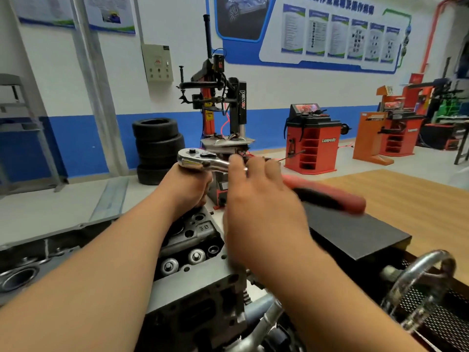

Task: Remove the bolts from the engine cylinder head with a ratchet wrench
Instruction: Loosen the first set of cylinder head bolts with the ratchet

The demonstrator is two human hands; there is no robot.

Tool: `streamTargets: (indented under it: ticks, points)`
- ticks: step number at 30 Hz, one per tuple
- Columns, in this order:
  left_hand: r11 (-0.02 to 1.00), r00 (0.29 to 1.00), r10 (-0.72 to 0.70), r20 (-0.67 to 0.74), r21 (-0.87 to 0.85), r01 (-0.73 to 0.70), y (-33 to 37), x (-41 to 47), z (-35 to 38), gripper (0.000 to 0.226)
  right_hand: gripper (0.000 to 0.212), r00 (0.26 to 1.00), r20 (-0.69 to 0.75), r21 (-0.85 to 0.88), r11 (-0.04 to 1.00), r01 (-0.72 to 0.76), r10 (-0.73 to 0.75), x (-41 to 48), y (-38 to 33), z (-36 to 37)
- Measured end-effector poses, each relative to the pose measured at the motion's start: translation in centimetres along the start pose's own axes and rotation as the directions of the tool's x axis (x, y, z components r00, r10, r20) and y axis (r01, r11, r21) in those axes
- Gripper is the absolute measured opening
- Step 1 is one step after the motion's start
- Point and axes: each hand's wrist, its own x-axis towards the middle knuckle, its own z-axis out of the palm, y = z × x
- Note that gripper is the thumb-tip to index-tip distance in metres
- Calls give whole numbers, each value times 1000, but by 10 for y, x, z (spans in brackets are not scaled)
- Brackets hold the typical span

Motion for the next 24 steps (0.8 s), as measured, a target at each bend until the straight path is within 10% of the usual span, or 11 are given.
streamTargets:
  ticks: [8,14,24]
  points:
    - [1000,1000,-29,13,-7,29,-6,5,-5,30,18,992,-11,316,942,-113,122,62,27,36]
    - [998,999,-39,18,-42,40,-13,11,-13,16,3,932,315,407,913,38,-179,156,2,70]
    - [995,999,-51,13,-89,52,0,2,-1,26,46,983,157,168,978,-122,95,51,22,19]
